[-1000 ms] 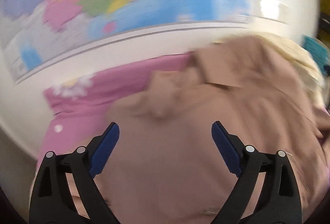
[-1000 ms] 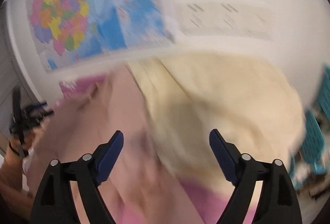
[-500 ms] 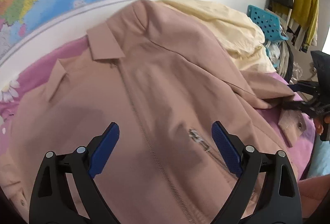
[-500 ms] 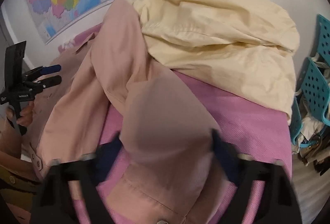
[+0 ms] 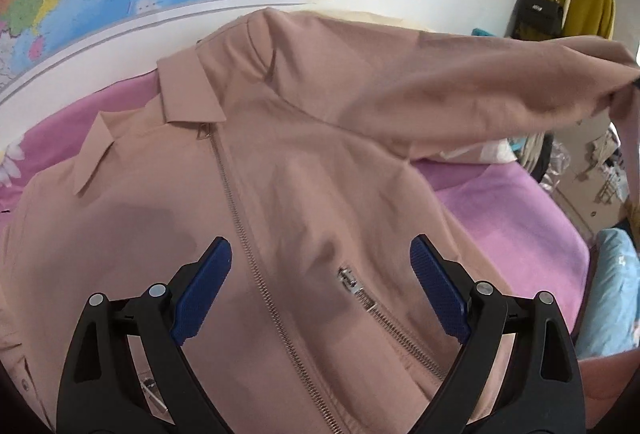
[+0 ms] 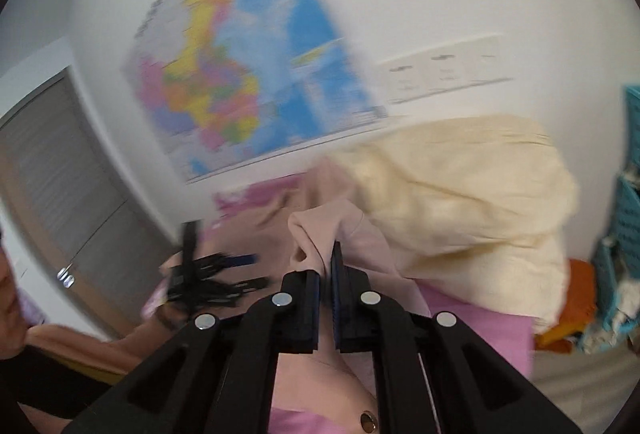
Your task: Fold large clothes
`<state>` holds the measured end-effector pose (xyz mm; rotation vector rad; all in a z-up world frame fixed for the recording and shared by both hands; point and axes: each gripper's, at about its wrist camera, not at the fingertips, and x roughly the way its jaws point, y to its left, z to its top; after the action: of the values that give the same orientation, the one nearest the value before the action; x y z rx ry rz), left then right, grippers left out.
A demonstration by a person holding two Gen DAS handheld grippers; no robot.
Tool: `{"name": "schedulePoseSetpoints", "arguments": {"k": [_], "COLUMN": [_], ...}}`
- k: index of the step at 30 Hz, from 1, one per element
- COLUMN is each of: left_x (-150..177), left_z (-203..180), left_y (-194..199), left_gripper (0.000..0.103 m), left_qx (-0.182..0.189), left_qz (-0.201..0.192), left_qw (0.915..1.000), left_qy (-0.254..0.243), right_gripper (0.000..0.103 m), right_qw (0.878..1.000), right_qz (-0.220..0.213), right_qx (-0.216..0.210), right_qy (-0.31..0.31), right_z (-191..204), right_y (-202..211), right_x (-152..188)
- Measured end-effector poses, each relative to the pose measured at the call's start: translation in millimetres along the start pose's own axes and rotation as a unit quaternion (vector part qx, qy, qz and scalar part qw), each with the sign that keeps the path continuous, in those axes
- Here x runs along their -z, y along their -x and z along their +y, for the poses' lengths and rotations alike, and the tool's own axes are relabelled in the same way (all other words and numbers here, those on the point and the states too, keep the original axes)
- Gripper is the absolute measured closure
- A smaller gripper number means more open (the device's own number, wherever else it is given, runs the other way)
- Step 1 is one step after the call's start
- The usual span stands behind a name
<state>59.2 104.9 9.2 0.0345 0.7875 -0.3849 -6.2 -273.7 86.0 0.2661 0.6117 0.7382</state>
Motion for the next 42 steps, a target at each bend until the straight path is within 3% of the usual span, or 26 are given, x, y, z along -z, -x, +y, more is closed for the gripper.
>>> {"name": "schedulePoseSetpoints", "arguments": {"k": [9, 13, 17, 20, 23, 26, 32, 36, 39, 42], "left_x": [14.1, 28.7, 50.6, 66.0, 76.6, 81.7, 80.9, 73.8, 70.3, 66.5], "left_z": [40.8, 67.9, 95.3, 106.5, 106.9, 97.3, 81.5, 58.6, 30.8, 10.8], "left_y": [54.6, 92.7, 123.8, 131.7, 127.6, 116.1, 98.0, 104.8, 113.4, 107.7], "left_gripper": [0.013, 0.013, 0.013, 0.013, 0.013, 0.013, 0.013, 0.011, 0.011, 0.017], "left_qx": [0.042, 0.031, 0.004, -0.007, 0.003, 0.025, 0.062, 0.123, 0.174, 0.175], "left_qz": [-0.059, -0.086, -0.098, -0.090, -0.073, -0.053, -0.041, -0.059, -0.075, -0.075], "left_qw": [0.9962, 0.9929, 0.9896, 0.9888, 0.9907, 0.9932, 0.9926, 0.9877, 0.9814, 0.9816], "left_qy": [0.048, 0.077, 0.106, 0.118, 0.115, 0.100, 0.096, 0.076, 0.028, 0.011], "right_gripper": [0.096, 0.089, 0.063, 0.048, 0.031, 0.016, 0.015, 0.015, 0.015, 0.015], "right_qw": [0.985, 0.978, 0.966, 0.957, 0.954, 0.965, 0.970, 0.968, 0.970, 0.967], "right_qz": [0.086, 0.124, 0.210, 0.257, 0.261, 0.231, 0.211, 0.218, 0.222, 0.243], "right_qx": [-0.145, -0.166, -0.147, -0.131, -0.140, -0.106, -0.027, -0.010, -0.012, -0.024], "right_qy": [0.031, 0.034, 0.033, 0.036, 0.043, 0.059, 0.115, 0.121, 0.099, 0.077], "right_z": [88.5, 119.7, 139.9, 139.2, 135.1, 131.9, 137.3, 147.8, 143.2, 142.5], "right_y": [-98.9, -157.5, -235.9, -260.6, -252.8, -235.7, -217.7, -231.6, -247.4, -263.8], "right_x": [-10.2, -7.6, 18.4, 31.9, 31.4, 17.9, 7.0, 13.8, 19.5, 26.6]}}
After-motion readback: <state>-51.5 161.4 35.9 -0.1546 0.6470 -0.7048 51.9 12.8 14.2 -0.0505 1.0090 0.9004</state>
